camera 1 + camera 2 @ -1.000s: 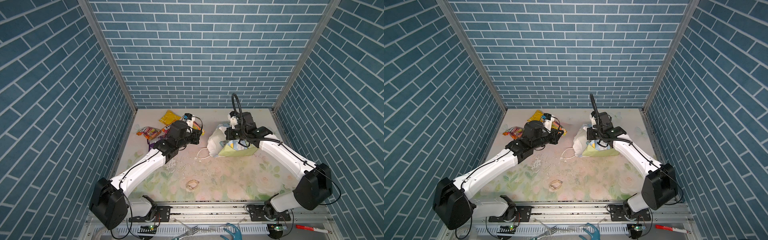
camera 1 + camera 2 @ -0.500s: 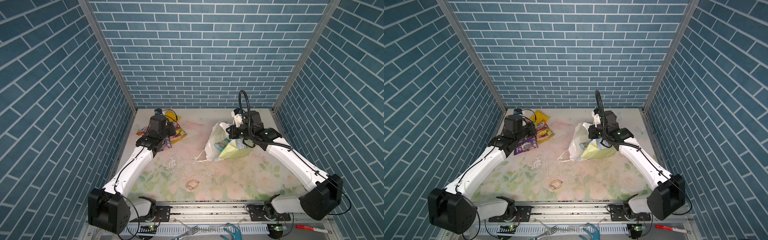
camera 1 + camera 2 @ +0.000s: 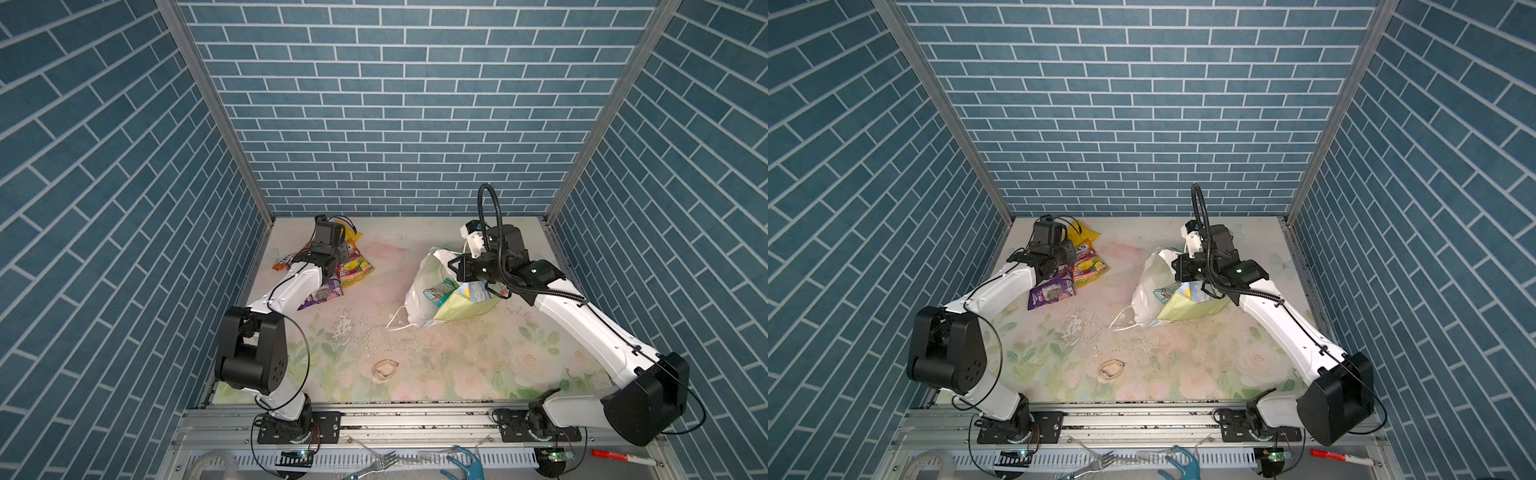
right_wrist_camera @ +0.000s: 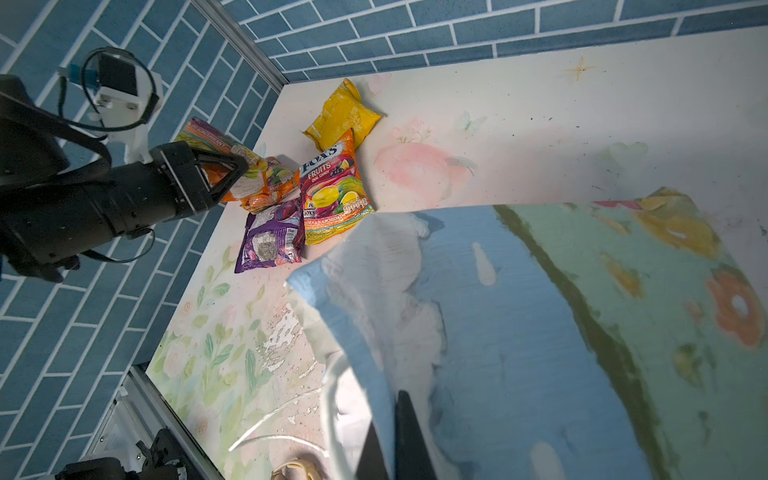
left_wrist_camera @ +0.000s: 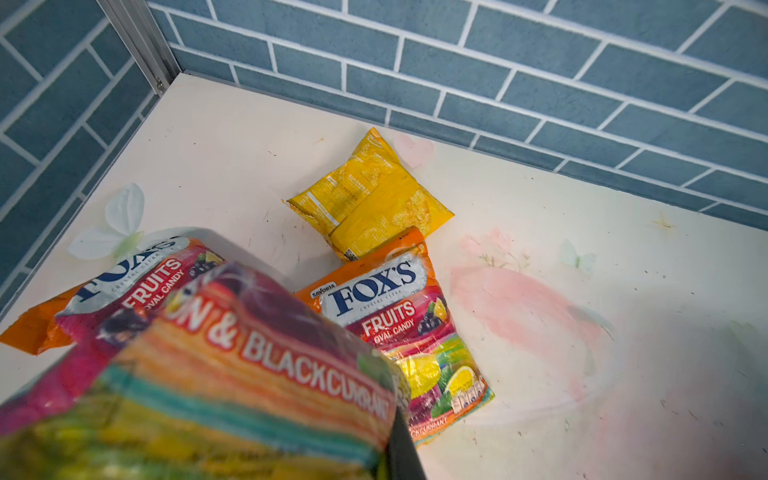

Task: Take the snacks out of the paper bag
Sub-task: 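Lower the Fox's bag onto the snack pile and open the left gripper, then move the left gripper back toward the paper bag held by the right gripper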

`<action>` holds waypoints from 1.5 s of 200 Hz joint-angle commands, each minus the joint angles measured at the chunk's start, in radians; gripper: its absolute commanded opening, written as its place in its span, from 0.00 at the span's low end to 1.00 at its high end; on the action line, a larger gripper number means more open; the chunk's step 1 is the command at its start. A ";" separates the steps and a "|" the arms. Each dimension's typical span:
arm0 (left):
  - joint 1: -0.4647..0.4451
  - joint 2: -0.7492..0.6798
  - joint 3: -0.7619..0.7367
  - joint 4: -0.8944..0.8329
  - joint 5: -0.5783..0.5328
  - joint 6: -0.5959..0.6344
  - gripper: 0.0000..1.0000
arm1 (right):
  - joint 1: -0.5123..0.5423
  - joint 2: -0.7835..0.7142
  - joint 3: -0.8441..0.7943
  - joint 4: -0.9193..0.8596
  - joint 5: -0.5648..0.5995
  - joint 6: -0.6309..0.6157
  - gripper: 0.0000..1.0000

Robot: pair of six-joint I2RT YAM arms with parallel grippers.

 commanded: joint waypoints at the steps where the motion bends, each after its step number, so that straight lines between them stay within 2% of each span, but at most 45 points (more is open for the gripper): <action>1: 0.014 0.033 0.057 0.042 -0.020 0.019 0.00 | 0.003 -0.053 -0.003 0.007 -0.020 -0.001 0.00; 51: 0.016 0.116 0.111 0.024 0.003 0.020 0.00 | 0.003 -0.073 -0.005 -0.014 -0.004 -0.012 0.00; 57: 0.016 0.118 0.114 0.026 0.006 0.018 0.08 | 0.002 -0.076 -0.004 -0.016 -0.005 -0.013 0.00; 62: 0.016 0.118 0.116 0.027 0.011 0.019 0.22 | 0.003 -0.078 -0.003 -0.015 -0.003 -0.013 0.00; 72: 0.016 0.117 0.115 0.034 0.022 0.015 0.35 | 0.003 -0.079 -0.003 -0.015 -0.003 -0.014 0.00; 85: 0.016 0.109 0.110 0.046 0.035 0.014 0.64 | 0.003 -0.078 -0.001 -0.018 -0.002 -0.016 0.00; 93: 0.016 0.099 0.105 0.053 0.043 0.015 0.76 | 0.003 -0.077 -0.001 -0.021 -0.003 -0.016 0.00; 113: 0.014 0.067 0.093 0.069 0.056 0.015 0.93 | 0.003 -0.075 -0.003 -0.021 -0.002 -0.016 0.00; 130: 0.014 0.033 0.076 0.081 0.062 0.006 0.99 | 0.003 -0.074 -0.003 -0.020 0.001 -0.015 0.00; 189: -0.013 -0.094 -0.029 0.135 0.150 -0.046 1.00 | 0.003 -0.072 0.011 -0.023 0.014 -0.015 0.00; 228: -0.089 -0.177 -0.095 0.151 0.167 -0.053 1.00 | 0.003 -0.062 0.026 -0.032 0.017 -0.018 0.00; 300: -0.184 -0.278 -0.158 0.191 0.287 -0.075 1.00 | 0.003 -0.051 0.038 -0.043 0.057 -0.023 0.00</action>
